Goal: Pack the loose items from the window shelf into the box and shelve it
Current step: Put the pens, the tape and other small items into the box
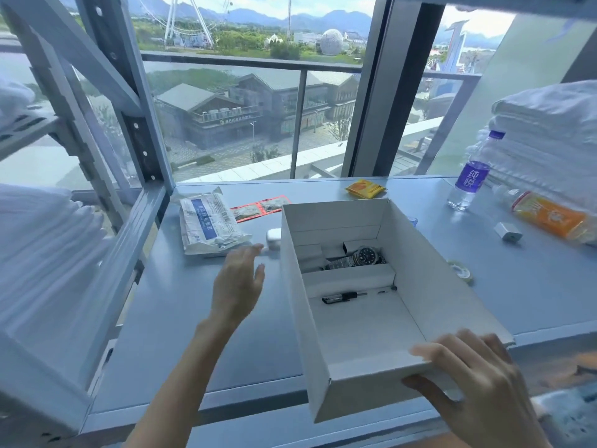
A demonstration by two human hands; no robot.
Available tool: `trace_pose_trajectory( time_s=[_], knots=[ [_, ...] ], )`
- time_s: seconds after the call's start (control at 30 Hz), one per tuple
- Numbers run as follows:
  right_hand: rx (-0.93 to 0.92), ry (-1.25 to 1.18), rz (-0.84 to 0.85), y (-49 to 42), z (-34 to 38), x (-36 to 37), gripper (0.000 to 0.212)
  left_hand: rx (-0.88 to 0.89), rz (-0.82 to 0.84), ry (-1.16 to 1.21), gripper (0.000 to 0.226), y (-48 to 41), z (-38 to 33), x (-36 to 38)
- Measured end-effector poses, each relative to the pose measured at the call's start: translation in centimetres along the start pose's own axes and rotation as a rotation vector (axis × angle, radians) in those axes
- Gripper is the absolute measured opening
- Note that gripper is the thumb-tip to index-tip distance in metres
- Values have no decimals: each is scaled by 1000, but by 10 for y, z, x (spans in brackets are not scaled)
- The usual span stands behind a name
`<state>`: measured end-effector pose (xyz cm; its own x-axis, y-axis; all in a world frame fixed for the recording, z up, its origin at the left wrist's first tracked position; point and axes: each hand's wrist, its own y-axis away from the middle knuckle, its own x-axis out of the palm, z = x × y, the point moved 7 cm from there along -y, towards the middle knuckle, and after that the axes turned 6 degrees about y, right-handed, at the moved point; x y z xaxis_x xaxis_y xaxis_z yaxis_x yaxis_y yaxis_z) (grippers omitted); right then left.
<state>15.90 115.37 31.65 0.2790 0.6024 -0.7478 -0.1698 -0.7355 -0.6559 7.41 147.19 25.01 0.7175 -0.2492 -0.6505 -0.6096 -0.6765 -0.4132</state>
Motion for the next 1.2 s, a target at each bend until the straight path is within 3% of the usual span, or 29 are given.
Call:
trace_pose_trajectory(
  time_s=[0.17,0.33,0.47,0.57,0.67,0.8,0.97,1.1,1.2],
  knots=[
    [32,-25,49,-3,2,0,20,21,154,-499,33,-49,58,29],
    [63,-45,82,-5,4,-3,20,65,191,-613,14,-68,67,40],
    [42,-76,165,-9,4,-2,21,184,205,-601,32,-65,63,40],
    [17,-213,261,-15,-2,-7,32,180,144,-399,24,-51,39,13],
    [38,-406,239,-33,-8,-20,32,202,-65,-98,12,-45,0,-32],
    [41,-341,133,-76,-16,-30,23,328,-197,323,12,-30,-80,-93],
    [15,-381,44,-123,-10,-30,22,333,-23,880,11,-5,-144,-97],
    [-24,-393,180,-144,0,-10,30,220,142,1060,14,7,-158,-65],
    [-26,-405,306,-145,-1,10,19,165,185,1075,13,12,-159,-50]
  ],
)
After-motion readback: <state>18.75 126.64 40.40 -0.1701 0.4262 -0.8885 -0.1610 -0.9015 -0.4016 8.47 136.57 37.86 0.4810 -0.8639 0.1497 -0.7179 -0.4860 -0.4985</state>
